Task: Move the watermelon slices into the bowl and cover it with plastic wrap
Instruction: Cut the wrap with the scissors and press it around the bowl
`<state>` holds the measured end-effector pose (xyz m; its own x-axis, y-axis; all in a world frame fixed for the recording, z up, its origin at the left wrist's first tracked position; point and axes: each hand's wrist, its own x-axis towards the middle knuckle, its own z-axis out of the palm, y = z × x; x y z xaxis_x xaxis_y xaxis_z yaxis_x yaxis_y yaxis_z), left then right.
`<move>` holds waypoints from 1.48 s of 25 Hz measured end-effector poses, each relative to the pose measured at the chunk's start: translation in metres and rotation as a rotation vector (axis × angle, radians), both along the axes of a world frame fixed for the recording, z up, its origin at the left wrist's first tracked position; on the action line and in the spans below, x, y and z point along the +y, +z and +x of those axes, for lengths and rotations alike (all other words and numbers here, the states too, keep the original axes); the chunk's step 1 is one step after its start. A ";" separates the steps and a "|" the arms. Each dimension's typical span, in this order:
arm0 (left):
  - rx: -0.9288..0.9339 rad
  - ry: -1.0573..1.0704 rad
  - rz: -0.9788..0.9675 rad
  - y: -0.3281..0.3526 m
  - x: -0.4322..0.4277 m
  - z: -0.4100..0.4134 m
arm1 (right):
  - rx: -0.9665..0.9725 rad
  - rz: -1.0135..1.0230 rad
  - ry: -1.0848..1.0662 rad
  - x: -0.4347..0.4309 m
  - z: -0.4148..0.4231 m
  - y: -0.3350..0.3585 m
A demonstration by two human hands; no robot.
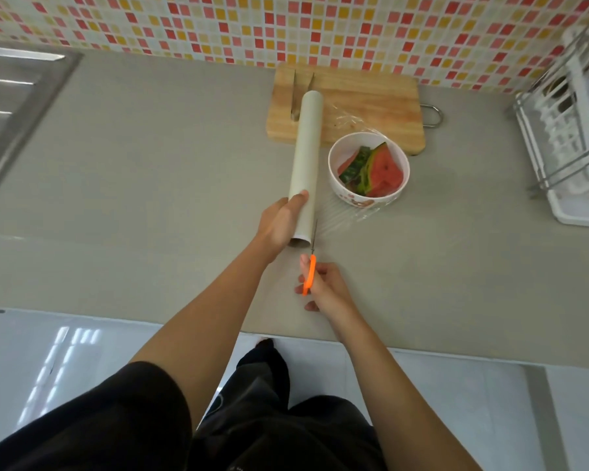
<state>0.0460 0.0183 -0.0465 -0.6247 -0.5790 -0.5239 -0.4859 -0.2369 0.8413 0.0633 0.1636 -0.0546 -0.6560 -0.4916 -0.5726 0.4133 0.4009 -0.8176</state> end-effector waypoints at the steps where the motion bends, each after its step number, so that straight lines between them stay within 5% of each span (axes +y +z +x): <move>1: -0.001 -0.002 -0.003 0.000 0.000 0.000 | 0.005 -0.018 -0.013 0.000 0.000 0.000; 37: -0.006 -0.060 -0.018 0.011 -0.009 0.000 | -0.179 -0.158 -0.205 -0.018 0.002 -0.016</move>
